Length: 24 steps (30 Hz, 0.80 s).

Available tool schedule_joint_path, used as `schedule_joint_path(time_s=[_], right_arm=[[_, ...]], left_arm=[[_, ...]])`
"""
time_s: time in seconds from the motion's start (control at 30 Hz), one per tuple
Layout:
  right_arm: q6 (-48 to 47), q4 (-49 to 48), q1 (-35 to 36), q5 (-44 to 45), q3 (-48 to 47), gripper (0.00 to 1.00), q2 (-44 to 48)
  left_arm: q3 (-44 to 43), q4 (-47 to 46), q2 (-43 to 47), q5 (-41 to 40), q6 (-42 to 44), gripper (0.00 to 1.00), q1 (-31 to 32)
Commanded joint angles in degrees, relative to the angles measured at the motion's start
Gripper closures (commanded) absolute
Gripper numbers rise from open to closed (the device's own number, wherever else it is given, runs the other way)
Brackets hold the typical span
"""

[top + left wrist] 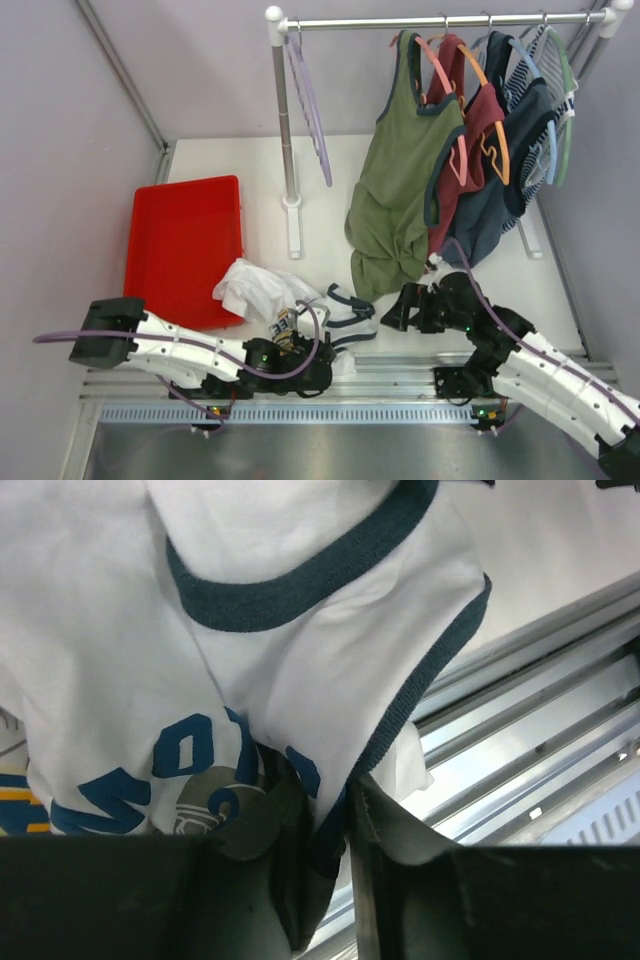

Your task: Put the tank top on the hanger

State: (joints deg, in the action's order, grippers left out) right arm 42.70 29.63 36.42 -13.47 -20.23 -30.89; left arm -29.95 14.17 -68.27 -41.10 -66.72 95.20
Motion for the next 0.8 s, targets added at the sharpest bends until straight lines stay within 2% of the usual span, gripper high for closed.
schedule_joint_path(time_s=[0.0, 0.1, 0.23, 0.33, 0.43, 0.57, 0.63, 0.67, 0.77], right_arm=[[8.44, -8.08, 9.24, 11.26, -0.34, 0.02, -3.19], [11.44, -11.33, 13.40, 15.49, -0.25, 0.10, -8.72], [13.29, -14.67, 15.25, 16.99, -0.25, 0.23, -13.12], [13.64, -15.04, 15.61, 18.83, -0.86, 0.26, -14.54], [14.08, -15.82, 15.61, 19.01, -0.69, 0.29, -15.07], [15.04, -18.89, 15.87, 17.35, 0.63, 0.32, -16.65], [15.75, -20.13, 16.74, 16.99, 0.63, 0.31, -18.05], [16.01, -20.74, 18.23, 17.16, 0.11, 0.31, -18.58], [17.33, -20.84, 22.18, 18.83, -1.21, 0.31, -20.52]], left_arm=[[1.48, 2.44, 3.22, 0.67, -1.23, 0.73, 1.92], [1.65, 3.57, 7.70, 1.02, 2.37, 0.64, 2.18], [0.87, 4.72, 17.18, 0.06, 7.73, 0.62, 2.18], [-0.89, 5.95, 21.58, -2.22, 10.46, 0.60, 2.18], [-3.08, 9.36, 21.61, -8.97, 8.37, 0.56, 1.92], [-7.30, 12.63, 17.04, -12.34, 7.38, 0.50, 0.26], [-8.36, 11.67, 14.24, -9.72, 8.44, 0.49, -3.95], [-8.45, 9.49, 13.43, -4.04, 10.54, 0.49, -8.58], [-7.05, 5.35, 11.76, 5.38, 13.98, 0.50, -16.50]])
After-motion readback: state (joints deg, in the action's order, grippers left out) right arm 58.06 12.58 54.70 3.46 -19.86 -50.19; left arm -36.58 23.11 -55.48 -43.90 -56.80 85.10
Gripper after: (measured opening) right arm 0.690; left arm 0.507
